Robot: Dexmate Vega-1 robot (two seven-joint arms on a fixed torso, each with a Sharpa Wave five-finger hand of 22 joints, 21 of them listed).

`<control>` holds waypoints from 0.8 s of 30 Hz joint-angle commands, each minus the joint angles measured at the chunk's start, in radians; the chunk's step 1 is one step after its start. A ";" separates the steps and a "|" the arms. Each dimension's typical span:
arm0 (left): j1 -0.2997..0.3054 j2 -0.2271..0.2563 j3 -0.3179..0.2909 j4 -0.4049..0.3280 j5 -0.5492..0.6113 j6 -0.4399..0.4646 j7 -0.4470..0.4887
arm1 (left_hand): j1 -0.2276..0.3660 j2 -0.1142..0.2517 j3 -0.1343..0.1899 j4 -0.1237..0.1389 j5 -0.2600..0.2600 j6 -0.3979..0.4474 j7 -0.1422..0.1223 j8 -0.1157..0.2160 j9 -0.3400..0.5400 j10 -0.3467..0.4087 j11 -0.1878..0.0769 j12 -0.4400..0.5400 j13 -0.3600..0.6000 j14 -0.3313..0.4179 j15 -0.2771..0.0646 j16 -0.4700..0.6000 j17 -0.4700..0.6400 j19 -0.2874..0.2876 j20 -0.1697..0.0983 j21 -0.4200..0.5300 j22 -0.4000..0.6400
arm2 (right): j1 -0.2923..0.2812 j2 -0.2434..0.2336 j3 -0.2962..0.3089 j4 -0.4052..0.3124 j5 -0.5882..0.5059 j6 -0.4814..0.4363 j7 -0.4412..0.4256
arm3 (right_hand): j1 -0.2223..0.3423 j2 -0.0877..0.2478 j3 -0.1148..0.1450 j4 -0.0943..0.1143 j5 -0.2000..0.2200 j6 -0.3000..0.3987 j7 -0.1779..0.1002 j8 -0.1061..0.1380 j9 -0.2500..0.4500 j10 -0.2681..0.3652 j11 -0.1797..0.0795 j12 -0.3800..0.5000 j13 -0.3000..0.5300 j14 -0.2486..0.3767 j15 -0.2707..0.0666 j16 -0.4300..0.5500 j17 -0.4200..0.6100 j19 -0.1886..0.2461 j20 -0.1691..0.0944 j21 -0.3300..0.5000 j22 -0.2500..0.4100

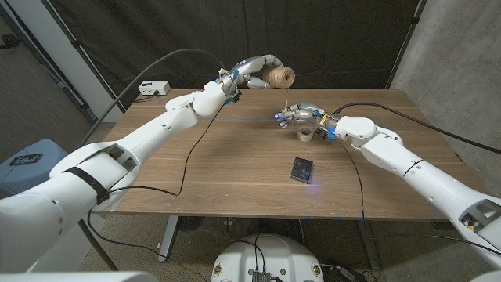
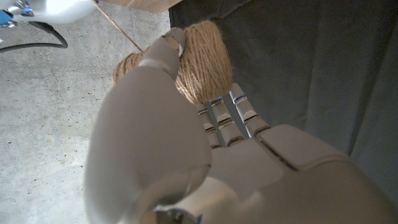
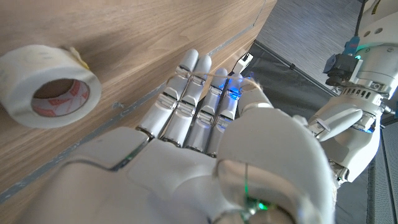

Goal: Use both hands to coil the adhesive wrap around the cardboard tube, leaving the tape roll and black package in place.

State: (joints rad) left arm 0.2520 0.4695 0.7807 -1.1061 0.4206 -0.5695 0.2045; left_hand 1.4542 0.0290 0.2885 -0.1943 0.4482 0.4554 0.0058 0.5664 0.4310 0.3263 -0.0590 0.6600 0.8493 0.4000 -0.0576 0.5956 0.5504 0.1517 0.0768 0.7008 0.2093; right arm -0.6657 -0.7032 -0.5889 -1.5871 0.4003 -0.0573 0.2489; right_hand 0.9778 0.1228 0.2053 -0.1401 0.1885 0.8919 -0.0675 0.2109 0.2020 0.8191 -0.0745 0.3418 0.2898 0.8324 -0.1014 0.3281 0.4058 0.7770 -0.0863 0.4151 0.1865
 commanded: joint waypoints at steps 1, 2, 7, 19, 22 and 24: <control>0.018 0.013 -0.005 -0.033 0.002 0.024 0.004 | 0.007 0.073 0.038 0.034 0.004 0.016 0.007 0.003 0.004 0.007 0.000 0.004 0.004 0.008 -0.001 0.004 0.085 -0.005 -0.001 0.008 0.000 | -0.001 0.007 -0.014 0.000 0.024 0.006 0.045 | -0.024 -0.010 -0.016 0.012 -0.002 -0.052 0.008 -0.017 0.006 -0.044 0.016 -0.022 0.004 -0.035 -0.086 -0.013 0.005 -0.028 -0.034 -0.010 0.001; 0.020 0.015 -0.006 -0.035 0.002 0.024 0.003 | 0.007 0.073 0.037 0.034 0.004 0.016 0.009 0.003 0.004 0.007 0.001 0.004 0.005 0.008 -0.001 0.005 0.085 -0.006 -0.001 0.008 -0.001 | 0.001 0.009 -0.016 0.002 0.025 0.012 0.053 | -0.034 -0.010 -0.022 0.016 -0.003 -0.067 0.013 -0.020 0.007 -0.055 0.022 -0.027 0.006 -0.049 -0.082 -0.016 0.008 -0.038 -0.029 -0.014 0.001; 0.024 0.020 -0.010 -0.043 -0.001 0.032 -0.001 | 0.007 0.073 0.038 0.034 0.005 0.017 0.009 0.002 0.003 0.007 0.001 0.004 0.005 0.009 -0.002 0.004 0.085 -0.006 -0.001 0.009 -0.001 | 0.014 0.015 -0.029 0.015 0.042 0.026 0.110 | -0.096 -0.023 -0.061 0.036 -0.002 -0.184 0.033 -0.027 0.011 -0.158 0.063 -0.074 0.017 -0.168 -0.024 -0.045 0.024 -0.134 0.024 -0.057 -0.002; 0.034 0.027 -0.015 -0.054 -0.006 0.044 -0.009 | 0.006 0.073 0.039 0.034 0.005 0.018 0.008 0.002 0.005 0.009 0.000 0.004 0.006 0.009 0.000 0.003 0.085 -0.007 -0.001 0.012 -0.001 | 0.012 0.019 -0.045 0.009 0.044 0.036 0.138 | -0.116 -0.031 -0.076 0.037 0.000 -0.205 0.045 -0.022 0.012 -0.187 0.075 -0.087 0.021 -0.197 -0.014 -0.050 0.027 -0.154 0.036 -0.069 -0.003; 0.033 0.027 -0.014 -0.052 -0.006 0.044 -0.012 | 0.006 0.073 0.039 0.034 0.006 0.017 0.009 0.001 0.005 0.009 0.001 0.004 0.006 0.008 -0.001 0.003 0.085 -0.008 -0.001 0.013 -0.001 | 0.014 0.021 -0.048 0.012 0.045 0.044 0.150 | -0.115 -0.034 -0.078 0.032 0.001 -0.212 0.043 -0.020 0.013 -0.198 0.075 -0.092 0.022 -0.217 -0.009 -0.056 0.027 -0.170 0.044 -0.077 -0.003; 0.031 0.026 -0.013 -0.050 -0.005 0.044 -0.015 | 0.006 0.072 0.039 0.034 0.006 0.017 0.008 0.001 0.005 0.008 0.002 0.004 0.007 0.009 -0.001 0.002 0.084 -0.008 -0.001 0.013 -0.001 | 0.015 0.025 -0.049 0.016 0.045 0.048 0.152 | -0.115 -0.035 -0.079 0.031 0.001 -0.214 0.043 -0.020 0.013 -0.202 0.075 -0.094 0.022 -0.219 -0.008 -0.056 0.027 -0.174 0.046 -0.080 -0.003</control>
State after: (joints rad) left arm 0.2816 0.4931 0.7691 -1.1544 0.4171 -0.5322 0.1999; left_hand 1.4542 0.0290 0.2883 -0.1941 0.4470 0.4554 0.0058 0.5641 0.4310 0.3263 -0.0590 0.6569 0.8502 0.4000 -0.0579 0.5935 0.5504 0.1462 0.0712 0.7070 0.2043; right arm -0.6566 -0.6882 -0.6252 -1.5811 0.4396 -0.0266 0.3693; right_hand 0.8698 0.0938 0.1267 -0.1060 0.1885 0.6830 -0.0271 0.1848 0.2118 0.6261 0.0032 0.2544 0.3091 0.6203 -0.0603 0.2732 0.4292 0.6095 -0.0426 0.3435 0.1811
